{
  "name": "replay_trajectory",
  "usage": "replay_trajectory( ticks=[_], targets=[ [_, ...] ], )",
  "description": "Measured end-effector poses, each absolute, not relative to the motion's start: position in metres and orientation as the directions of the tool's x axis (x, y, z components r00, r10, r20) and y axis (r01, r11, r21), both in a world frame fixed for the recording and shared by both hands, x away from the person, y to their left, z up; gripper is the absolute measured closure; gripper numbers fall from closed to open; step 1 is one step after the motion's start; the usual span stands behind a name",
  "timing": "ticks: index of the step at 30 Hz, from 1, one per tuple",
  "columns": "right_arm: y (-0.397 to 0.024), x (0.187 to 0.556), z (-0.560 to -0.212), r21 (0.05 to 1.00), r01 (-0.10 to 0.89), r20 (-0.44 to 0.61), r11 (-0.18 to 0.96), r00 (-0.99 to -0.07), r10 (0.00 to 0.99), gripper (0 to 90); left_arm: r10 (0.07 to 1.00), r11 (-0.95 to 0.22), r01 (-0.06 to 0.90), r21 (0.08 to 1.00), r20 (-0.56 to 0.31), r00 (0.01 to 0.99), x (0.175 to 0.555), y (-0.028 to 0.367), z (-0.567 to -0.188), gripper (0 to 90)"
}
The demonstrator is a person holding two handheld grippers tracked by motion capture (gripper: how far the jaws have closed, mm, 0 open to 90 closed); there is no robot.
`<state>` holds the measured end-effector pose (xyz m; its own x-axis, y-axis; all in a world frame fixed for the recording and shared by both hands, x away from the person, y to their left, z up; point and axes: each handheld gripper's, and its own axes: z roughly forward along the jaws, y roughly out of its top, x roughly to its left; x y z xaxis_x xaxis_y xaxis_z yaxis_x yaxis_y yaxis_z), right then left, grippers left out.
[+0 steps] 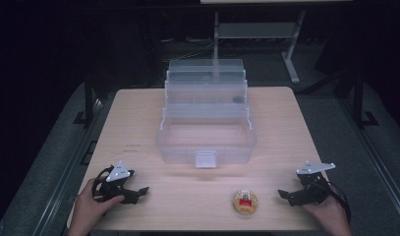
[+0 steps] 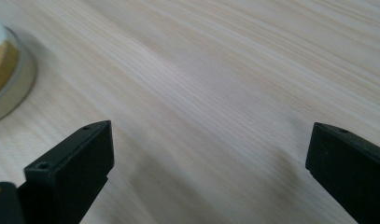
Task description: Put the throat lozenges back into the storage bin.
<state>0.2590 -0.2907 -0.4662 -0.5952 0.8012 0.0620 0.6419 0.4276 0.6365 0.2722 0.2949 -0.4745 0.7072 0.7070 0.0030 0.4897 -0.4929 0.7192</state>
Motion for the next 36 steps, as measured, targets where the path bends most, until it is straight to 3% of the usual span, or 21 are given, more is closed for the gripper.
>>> replay_trajectory(
  ticks=[36],
  targets=[
    [-0.24, 0.241, -0.439, 0.644, 0.563, 0.107, 0.518, -0.737, 0.668, 5.4, 0.707, -0.493, 0.49, 0.719, 0.003, 0.707, 0.272, 0.295, -0.474, 11.9]
  ],
)
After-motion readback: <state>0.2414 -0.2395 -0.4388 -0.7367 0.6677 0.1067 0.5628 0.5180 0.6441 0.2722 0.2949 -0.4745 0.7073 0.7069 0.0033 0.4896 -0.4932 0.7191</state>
